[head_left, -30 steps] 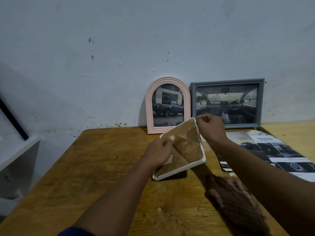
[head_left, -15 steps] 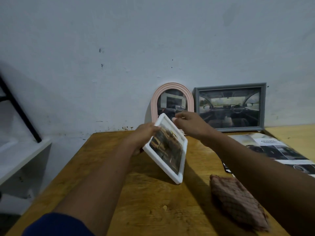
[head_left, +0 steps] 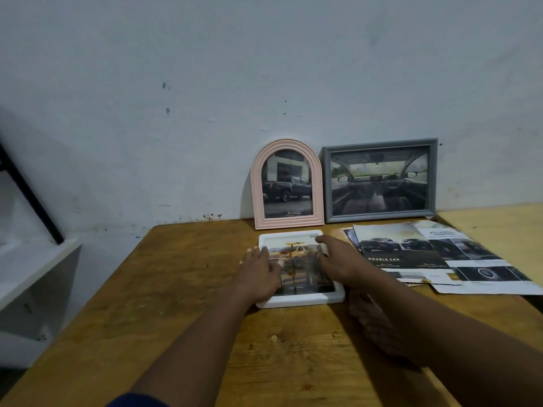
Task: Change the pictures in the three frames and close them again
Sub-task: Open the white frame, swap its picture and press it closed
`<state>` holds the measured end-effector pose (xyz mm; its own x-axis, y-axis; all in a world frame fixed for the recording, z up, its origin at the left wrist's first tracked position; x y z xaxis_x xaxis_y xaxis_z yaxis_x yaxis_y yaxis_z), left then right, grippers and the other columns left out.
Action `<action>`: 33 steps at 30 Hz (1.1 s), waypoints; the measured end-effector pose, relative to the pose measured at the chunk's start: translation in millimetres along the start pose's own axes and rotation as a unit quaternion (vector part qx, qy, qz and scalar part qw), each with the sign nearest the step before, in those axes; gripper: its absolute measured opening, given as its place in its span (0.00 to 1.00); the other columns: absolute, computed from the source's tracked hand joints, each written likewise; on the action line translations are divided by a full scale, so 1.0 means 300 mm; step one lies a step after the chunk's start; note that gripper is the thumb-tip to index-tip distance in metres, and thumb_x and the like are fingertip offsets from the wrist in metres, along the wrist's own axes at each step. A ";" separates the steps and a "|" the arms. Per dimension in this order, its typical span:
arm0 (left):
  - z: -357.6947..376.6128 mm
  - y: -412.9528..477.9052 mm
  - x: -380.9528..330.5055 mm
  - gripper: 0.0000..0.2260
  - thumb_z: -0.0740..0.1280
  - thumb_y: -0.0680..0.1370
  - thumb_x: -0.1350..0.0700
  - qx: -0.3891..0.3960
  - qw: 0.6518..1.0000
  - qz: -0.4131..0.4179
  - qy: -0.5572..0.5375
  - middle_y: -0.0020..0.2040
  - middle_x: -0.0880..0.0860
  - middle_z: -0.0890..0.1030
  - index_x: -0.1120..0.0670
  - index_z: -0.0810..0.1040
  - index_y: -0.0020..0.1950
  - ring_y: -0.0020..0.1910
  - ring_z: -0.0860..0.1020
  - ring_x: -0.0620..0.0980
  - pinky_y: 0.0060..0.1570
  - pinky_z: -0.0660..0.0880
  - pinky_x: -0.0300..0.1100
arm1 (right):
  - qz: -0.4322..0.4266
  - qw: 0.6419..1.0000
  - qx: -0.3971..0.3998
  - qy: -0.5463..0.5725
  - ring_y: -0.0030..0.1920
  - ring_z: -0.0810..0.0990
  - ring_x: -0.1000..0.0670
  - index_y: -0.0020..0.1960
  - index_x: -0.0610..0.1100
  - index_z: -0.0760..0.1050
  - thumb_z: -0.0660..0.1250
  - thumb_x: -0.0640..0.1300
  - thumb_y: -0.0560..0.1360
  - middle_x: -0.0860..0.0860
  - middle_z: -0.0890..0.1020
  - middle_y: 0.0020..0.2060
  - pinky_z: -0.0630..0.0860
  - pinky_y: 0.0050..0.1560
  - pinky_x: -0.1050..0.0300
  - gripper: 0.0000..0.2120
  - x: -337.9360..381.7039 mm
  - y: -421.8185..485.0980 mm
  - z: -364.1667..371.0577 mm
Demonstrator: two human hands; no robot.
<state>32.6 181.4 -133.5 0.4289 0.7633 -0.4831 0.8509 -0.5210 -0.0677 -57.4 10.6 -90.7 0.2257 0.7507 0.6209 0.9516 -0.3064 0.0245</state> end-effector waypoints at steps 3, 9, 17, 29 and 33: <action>0.003 -0.011 0.016 0.31 0.51 0.85 0.40 0.002 1.000 -0.002 0.026 0.84 0.53 0.46 0.53 0.48 0.84 0.82 0.41 0.54 0.78 0.44 0.54 | 0.006 1.000 0.001 -0.024 0.64 0.75 0.44 0.75 0.46 0.66 0.63 0.44 0.81 0.43 0.74 0.69 0.74 0.57 0.53 0.23 -0.012 -0.035 -0.041; 0.024 -0.109 0.010 0.31 0.50 0.85 0.39 0.003 0.997 0.019 0.077 0.84 0.52 0.43 0.50 0.47 0.84 0.82 0.40 0.54 0.78 0.44 0.55 | 0.005 0.994 0.019 -0.104 0.61 0.76 0.47 0.68 0.51 0.74 0.65 0.49 0.78 0.48 0.77 0.66 0.76 0.58 0.52 0.18 -0.079 -0.174 -0.085; 0.034 -0.198 0.001 0.32 0.48 0.84 0.37 0.002 0.995 0.019 0.102 0.84 0.53 0.41 0.50 0.45 0.84 0.82 0.38 0.55 0.78 0.43 0.56 | -0.071 0.990 -0.001 -0.121 0.55 0.75 0.56 0.63 0.53 0.77 0.65 0.58 0.77 0.55 0.79 0.57 0.75 0.54 0.57 0.17 -0.109 -0.422 -0.088; -0.029 -0.120 -0.012 0.30 0.50 0.85 0.40 -0.047 0.997 0.028 0.056 0.84 0.51 0.47 0.48 0.47 0.84 0.82 0.43 0.54 0.78 0.45 0.54 | -0.028 0.989 -0.125 0.070 0.46 0.79 0.56 0.58 0.50 0.76 0.62 0.45 0.82 0.54 0.80 0.46 0.74 0.39 0.63 0.07 -0.085 -0.269 -0.178; -0.056 -0.039 0.006 0.28 0.54 0.86 0.46 -0.081 0.996 0.039 0.014 0.84 0.50 0.52 0.49 0.50 0.84 0.82 0.46 0.53 0.78 0.49 0.55 | -0.047 0.991 -0.105 0.063 0.47 0.81 0.53 0.57 0.49 0.77 0.63 0.45 0.81 0.53 0.81 0.45 0.73 0.37 0.64 0.07 0.030 -0.080 -0.223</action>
<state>28.5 195.3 -118.8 0.5025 0.7341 -0.4568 0.8511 -0.5129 0.1120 -92.2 -14.3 -33.2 0.0979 0.7072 0.7003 0.8995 -0.3639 0.2418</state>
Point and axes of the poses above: each hand's wrist, its own y-axis towards the middle knuckle, its own z-axis out of the palm, x = y × z, the point moved 6 cm from there along y, towards the middle knuckle
